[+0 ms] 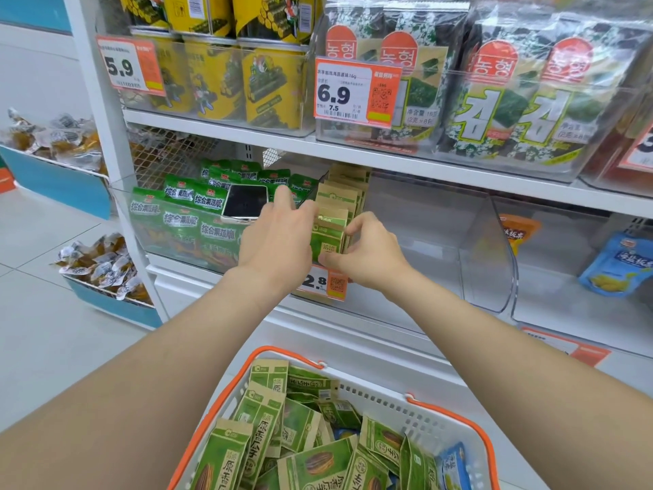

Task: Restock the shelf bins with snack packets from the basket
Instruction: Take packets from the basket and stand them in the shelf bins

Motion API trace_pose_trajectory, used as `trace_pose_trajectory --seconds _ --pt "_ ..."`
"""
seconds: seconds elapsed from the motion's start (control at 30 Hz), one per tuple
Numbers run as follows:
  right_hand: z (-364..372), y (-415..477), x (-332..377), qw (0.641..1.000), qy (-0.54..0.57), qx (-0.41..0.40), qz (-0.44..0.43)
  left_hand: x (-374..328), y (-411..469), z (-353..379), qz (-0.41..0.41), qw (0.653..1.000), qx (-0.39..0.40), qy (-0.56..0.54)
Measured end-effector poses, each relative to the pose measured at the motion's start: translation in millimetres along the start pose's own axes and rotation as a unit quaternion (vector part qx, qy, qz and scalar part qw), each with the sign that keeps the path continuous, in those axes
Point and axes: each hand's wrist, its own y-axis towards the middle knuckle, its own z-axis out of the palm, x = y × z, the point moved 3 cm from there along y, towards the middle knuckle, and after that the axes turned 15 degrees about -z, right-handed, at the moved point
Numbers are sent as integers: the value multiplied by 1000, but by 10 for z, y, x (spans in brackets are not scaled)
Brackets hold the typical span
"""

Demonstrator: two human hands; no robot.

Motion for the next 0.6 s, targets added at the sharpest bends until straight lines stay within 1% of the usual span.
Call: trace_pose_trajectory --seconds 0.1,0.17,0.27,0.33,0.43,0.47,0.5,0.53,0.6 --pt "-21 7 41 1000 -2 12 -27 -77 15 27 58 996 -33 54" --pt "-20 -2 74 999 -6 -10 -43 -112 44 29 82 993 -43 75" --pt "51 -25 84 995 -36 -45 -84 -146 89 18 93 992 -40 78" --pt "106 -46 95 990 -60 -54 -115 -155 109 1 97 992 -36 78" --pt "69 -70 152 984 -79 -27 -158 -132 114 15 111 989 -39 85" --pt "19 -62 155 985 -73 -6 -155 -112 117 32 108 990 -34 84" --pt "-49 -50 156 990 -39 13 -131 -94 119 49 101 992 -25 79" --pt "-114 -21 127 996 23 18 -87 -78 119 67 91 993 -15 67" --pt "-201 95 -59 991 131 -21 23 -72 95 73 77 997 -5 19"
